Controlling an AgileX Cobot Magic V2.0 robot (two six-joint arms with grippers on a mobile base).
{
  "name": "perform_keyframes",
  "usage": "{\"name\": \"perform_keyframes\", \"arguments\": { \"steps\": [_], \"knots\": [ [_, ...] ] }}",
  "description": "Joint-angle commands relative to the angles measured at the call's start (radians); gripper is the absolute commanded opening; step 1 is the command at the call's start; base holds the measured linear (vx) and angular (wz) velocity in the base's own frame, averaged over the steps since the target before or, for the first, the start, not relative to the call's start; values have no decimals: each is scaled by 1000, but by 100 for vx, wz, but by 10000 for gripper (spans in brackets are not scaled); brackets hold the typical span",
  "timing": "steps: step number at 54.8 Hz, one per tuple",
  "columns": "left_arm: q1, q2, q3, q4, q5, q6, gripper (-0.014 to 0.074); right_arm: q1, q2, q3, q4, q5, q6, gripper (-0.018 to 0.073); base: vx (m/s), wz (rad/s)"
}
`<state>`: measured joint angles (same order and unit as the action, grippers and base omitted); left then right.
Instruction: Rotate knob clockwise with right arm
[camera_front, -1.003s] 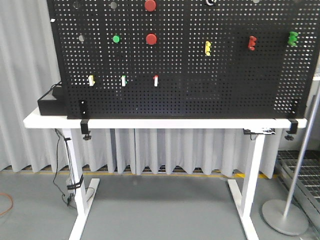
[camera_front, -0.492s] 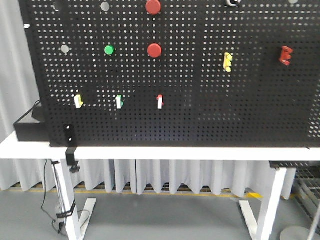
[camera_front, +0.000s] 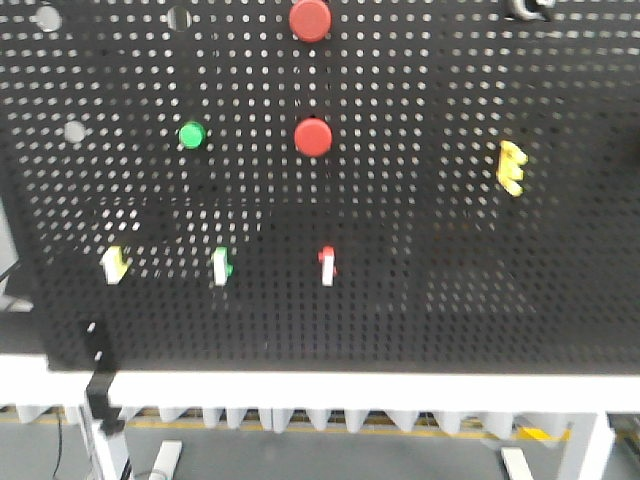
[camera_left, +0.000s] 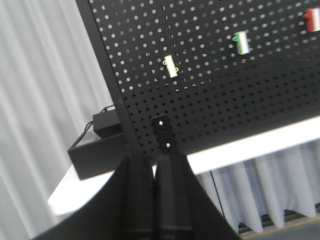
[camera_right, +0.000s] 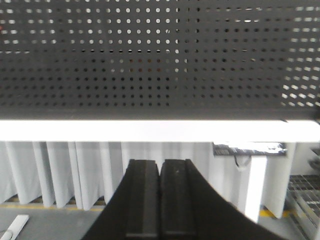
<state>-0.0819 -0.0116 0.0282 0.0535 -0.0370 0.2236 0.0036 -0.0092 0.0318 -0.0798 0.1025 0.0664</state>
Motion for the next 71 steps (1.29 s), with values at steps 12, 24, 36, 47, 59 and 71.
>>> {"name": "perform_keyframes", "arguments": {
  "steps": [12,24,36,47,59,71],
  "knots": [
    [-8,-17,33,-5,-76,-4,-6,-6,-13,7,-7,-80,-2,-4,34,3],
    [-8,-17,33,-5,-76,-4,-6,-6,-13,7,-7,-80,-2,-4,28,1],
    [-8,-17,33,-5,-76,-4,-6,-6,-13,7,-7,-80,-2,-4,12,-4],
    [-8,-17,33,-5,-76,-4,-6,-6,-13,7,-7,-80,-2,-4,2,-2],
    [-8,-17,33,-5,-76,-4,-6,-6,-13,7,-7,-80,-2,-4,0,0],
    [-8,-17,33,-5,-76,-4,-6,-6,-13,7,-8,-113,-4,-4,0,0]
  ]
}}
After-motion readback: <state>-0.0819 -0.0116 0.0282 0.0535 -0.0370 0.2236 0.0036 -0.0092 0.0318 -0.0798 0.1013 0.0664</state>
